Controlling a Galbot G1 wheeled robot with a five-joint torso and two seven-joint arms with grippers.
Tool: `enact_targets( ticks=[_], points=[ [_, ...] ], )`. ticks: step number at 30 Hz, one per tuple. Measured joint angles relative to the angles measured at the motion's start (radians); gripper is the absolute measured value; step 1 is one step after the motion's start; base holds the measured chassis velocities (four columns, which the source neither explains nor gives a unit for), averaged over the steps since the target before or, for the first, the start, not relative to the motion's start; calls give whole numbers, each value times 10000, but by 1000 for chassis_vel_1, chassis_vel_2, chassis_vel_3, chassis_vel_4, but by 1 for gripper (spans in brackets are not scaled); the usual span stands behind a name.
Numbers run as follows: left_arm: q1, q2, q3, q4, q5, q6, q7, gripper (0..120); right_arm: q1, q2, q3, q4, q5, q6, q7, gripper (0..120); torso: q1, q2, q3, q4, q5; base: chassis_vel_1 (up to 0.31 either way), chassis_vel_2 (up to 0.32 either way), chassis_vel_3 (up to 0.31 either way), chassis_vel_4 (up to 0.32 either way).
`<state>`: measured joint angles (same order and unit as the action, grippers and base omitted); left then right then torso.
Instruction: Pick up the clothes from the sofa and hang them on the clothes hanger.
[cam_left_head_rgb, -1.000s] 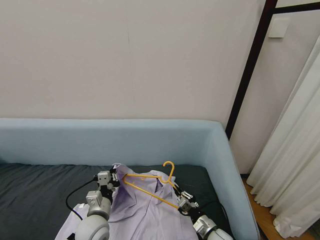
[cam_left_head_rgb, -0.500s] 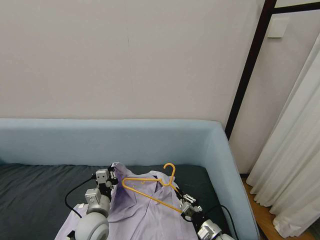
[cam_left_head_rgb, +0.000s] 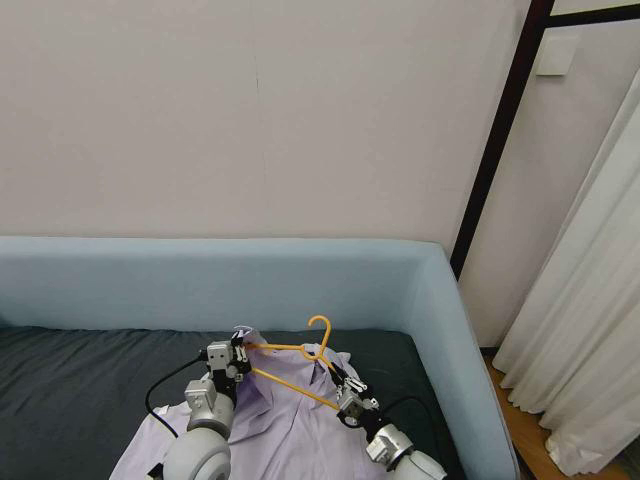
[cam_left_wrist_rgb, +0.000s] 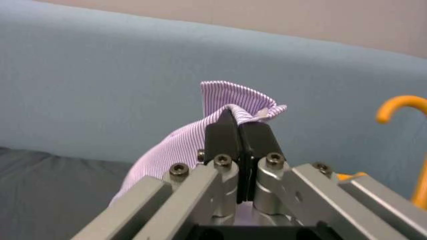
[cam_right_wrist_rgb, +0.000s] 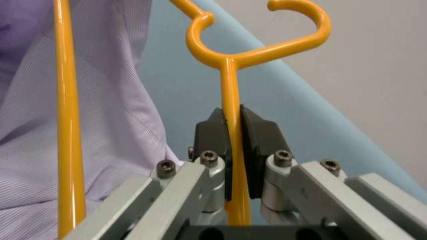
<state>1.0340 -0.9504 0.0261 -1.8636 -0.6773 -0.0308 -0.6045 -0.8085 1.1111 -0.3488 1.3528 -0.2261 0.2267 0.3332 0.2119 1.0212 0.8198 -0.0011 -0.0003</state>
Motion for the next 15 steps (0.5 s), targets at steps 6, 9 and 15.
enact_targets(
  ticks=[6,9,15],
  points=[
    [-370,-147,333,-133,16,164,-150,0,761,74,-728,-310,148,-172,-138,4,0,0,0,-2,1,0,0,0,0],
    [-433,-138,430,-321,-5,222,-191,0,1257,242,-1265,-585,173,-330,-116,4,0,0,0,-1,1,0,0,0,0],
    [117,-146,341,-713,112,237,-167,0,1880,534,-1617,-856,336,-514,18,4,0,0,0,3,0,0,0,0,0]
  ],
)
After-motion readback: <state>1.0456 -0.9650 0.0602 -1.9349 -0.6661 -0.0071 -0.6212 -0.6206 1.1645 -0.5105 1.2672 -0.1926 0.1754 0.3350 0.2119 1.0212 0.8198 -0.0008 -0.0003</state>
